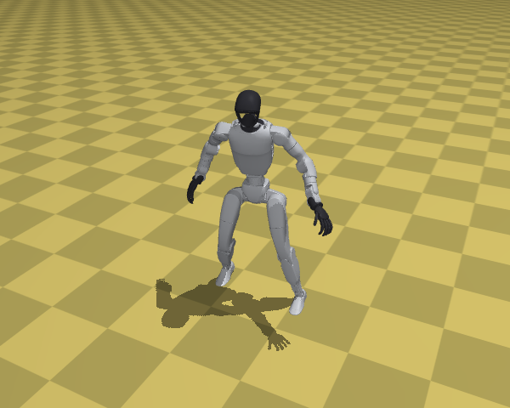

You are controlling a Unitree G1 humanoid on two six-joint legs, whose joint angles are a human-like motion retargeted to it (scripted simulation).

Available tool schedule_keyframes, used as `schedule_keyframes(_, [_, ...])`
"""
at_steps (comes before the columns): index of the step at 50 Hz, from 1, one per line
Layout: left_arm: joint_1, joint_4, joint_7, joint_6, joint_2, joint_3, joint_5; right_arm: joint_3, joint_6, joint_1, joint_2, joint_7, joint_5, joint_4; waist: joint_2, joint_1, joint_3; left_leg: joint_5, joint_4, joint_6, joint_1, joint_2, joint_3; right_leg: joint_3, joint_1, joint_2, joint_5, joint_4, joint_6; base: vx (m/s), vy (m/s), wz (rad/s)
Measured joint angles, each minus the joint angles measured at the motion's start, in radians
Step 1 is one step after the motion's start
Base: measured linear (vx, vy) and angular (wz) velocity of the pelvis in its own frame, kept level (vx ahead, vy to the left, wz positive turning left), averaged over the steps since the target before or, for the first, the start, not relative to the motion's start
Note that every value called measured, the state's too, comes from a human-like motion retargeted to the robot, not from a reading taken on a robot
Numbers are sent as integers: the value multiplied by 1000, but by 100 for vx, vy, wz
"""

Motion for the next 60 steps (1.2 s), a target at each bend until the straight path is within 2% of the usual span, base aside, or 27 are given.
schedule_keyframes(3, [146, -45, 20, -32, -85, 99, -75, -3, 7, 59, -19, -25, -92, -7, -22, 23, -56, 69, -23, -46, 50, 41, 93, -76, 7, -16, -21, -16, -17, 2, -43, -171])
schedule_keyframes(5, [236, -67, -27, -27, -139, 186, -98, 7, 20, 67, -32, -27, -143, -29, -42, 41, -72, 162, -100, -43, 132, 63, 152, -52, 19, -1, -29, -45, -32, 3, -57, -197])
schedule_keyframes(7, [316, -67, -104, -16, -179, 243, -57, 0, 22, 88, -32, 8, -174, -69, -63, 32, -76, 227, -19, -41, 130, 81, 173, -4, 44, 22, -44, -52, -43, 3, -67, -131])
schedule_keyframes(9, [345, -32, -159, 2, -190, 231, 6, 1, 20, 91, -19, 30, -145, -94, -91, 11, -66, 279, 136, -24, 61, 95, 194, 22, 60, 34, -73, -14, -43, 2, -72, -34])
schedule_keyframes(10, [350, -6, -186, 7, -191, 208, 52, 2, 15, 92, -8, 36, -123, -100, -100, -8, -60, 281, 241, -8, 2, 110, 211, 18, 69, 42, -94, 14, -47, 0, -71, 51])
schedule_keyframes(12, [334, 54, -228, 5, -182, 120, 176, 11, 1, 73, 28, 26, -83, -82, -93, -51, -44, 205, 381, 28, -120, 149, 255, -33, 86, 77, -130, 76, -64, -2, -68, 100])
schedule_keyframes(13, [337, 79, -244, -8, -186, 81, 263, 5, -16, 69, 51, 13, -89, -68, -67, -72, -36, 144, 429, 9, -175, 176, 265, -68, 107, 116, -141, 92, -81, -7, -68, 104])
schedule_keyframes(15, [284, 132, -265, 6, -173, -18, 348, 58, -6, -21, 75, 21, -42, -17, -82, -75, -28, 160, 322, 56, -245, 111, 302, -98, 60, 137, -157, 161, -78, -19, -71, 64])
schedule_keyframes(17, [283, 158, -265, 12, -188, -47, 371, 100, -4, -125, 68, 39, -62, 7, -76, -59, -20, 179, 196, 58, -280, 57, 388, -114, 23, 178, -166, 209, -80, -19, -66, 0])
schedule_keyframes(21, [300, 252, -260, 40, -260, -2, 216, 225, 24, -502, -36, 111, -135, 36, -46, 23, -1, 197, 52, 67, -338, -75, 566, -87, -70, 279, -167, 277, -87, -13, -57, -98])
schedule_keyframes(23, [360, 329, -273, 26, -294, 51, 205, 281, 24, -715, -84, 95, -181, 26, -13, 69, 4, 117, 172, 54, -358, -102, 667, -65, -41, 344, -153, 246, -97, 12, -54, -156])
schedule_keyframes(25, [422, 401, -271, 28, -307, 104, 209, 347, 41, -944, -109, 58, -198, -3, 14, 125, 7, 75, 237, 35, -323, -136, 792, -15, 35, 413, -85, 112, -108, 22, -63, -168])
schedule_keyframes(27, [479, 457, -238, 35, -298, 156, 182, 394, 60, -1145, -99, 0, -166, -45, -35, 202, -14, 95, 166, 18, -257, -258, 927, 54, 90, 415, 38, -36, -53, 36, -74, -160])
schedule_keyframes(28, [541, 488, -242, 11, -296, 223, 203, 385, 48, -1210, -69, -44, -163, -74, -32, 231, -12, 66, 223, 4, -201, -261, 975, 96, 201, 441, 143, -179, -36, 54, -82, -166])
schedule_keyframes(30, [645, 535, -245, -5, -286, 329, 152, 384, 32, -1317, -16, -80, -127, -115, -69, 308, -58, 126, 196, -9, -155, -339, 980, 188, 298, 459, 340, -365, 41, 57, -87, -176])
schedule_keyframes(32, [760, 586, -258, -12, -275, 457, 40, 385, 17, -1399, 64, -95, -93, -109, -98, 380, -133, 242, 120, -43, -143, -390, 880, 218, 340, 472, 433, -455, 82, 57, -90, -222])
schedule_keyframes(33, [821, 615, -263, -9, -276, 522, -17, 386, 13, -1429, 106, -106, -85, -99, -99, 414, -177, 277, 81, -59, -133, -391, 823, 184, 351, 474, 433, -465, 73, 62, -87, -269])
schedule_keyframes(35, [921, 681, -252, 7, -299, 646, -127, 395, 8, -1482, 185, -146, -88, -82, -52, 472, -223, 254, 7, -70, -55, -338, 744, 13, 403, 461, 373, -418, 5, 65, -80, -297])
schedule_keyframes(38, [961, 779, -174, 108, -344, 737, -250, 401, 23, -1503, 242, -167, -110, -99, 61, 526, -216, 84, -140, -19, 143, -217, 722, -277, 367, 324, 201, 3, -161, 64, -63, -247])
schedule_keyframes(40, [929, 814, -112, 169, -364, 747, -274, 387, 21, -1480, 238, -145, -91, -136, 43, 528, -203, -67, -105, 56, 134, -179, 753, -319, 171, 151, 121, 392, -238, 54, -51, -123])
schedule_keyframes(42, [839, 804, -34, 185, -356, 724, -278, 354, 31, -1404, 199, -133, -74, -168, -38, 484, -165, -178, 11, 126, 50, -190, 742, -253, -44, -14, 62, 634, -242, 49, -53, 45])
schedule_keyframes(45, [637, 741, 23, 162, -325, 647, -239, 281, 62, -1166, 113, -127, -112, -183, -70, 356, -87, -289, 297, 135, -47, -136, 641, -238, -165, -211, -12, 718, -220, 49, -59, 220])
schedule_keyframes(47, [457, 674, -4, 151, -321, 557, -201, 230, 81, -944, 40, -77, -139, -179, -21, 276, -41, -307, 380, 98, -51, -90, 540, -259, -151, -280, 0, 624, -218, 44, -61, 255])
schedule_keyframes(50, [189, 556, -97, 123, -333, 384, -134, 124, 81, -606, -23, 23, -117, -144, 61, 133, 12, -303, 407, 76, -26, -33, 377, -222, -91, -274, 21, 379, -203, 38, -69, 251])
schedule_keyframes(52, [24, 453, -93, 104, -321, 225, -116, 76, 94, -426, -39, 70, -40, -108, 59, 15, 28, -242, 335, 60, -23, -50, 259, -122, -85, -263, 74, 205, -150, 30, -81, 260])
schedule_keyframes(56, [-184, 194, 121, 29, -235, -56, -103, -56, 72, -99, -11, -26, 83, -59, 38, -245, -29, -113, 145, 36, -10, -48, 71, 24, -33, -251, 192, -123, -17, 27, -92, 237])
schedule_keyframes(60, [-275, -41, 246, -49, -207, -102, -87, -201, 23, 219, 23, -79, 162, -98, 28, -368, -96, 93, -11, 12, 47, 33, 33, 132, 18, -200, 329, -326, 47, 18, -110, 74])
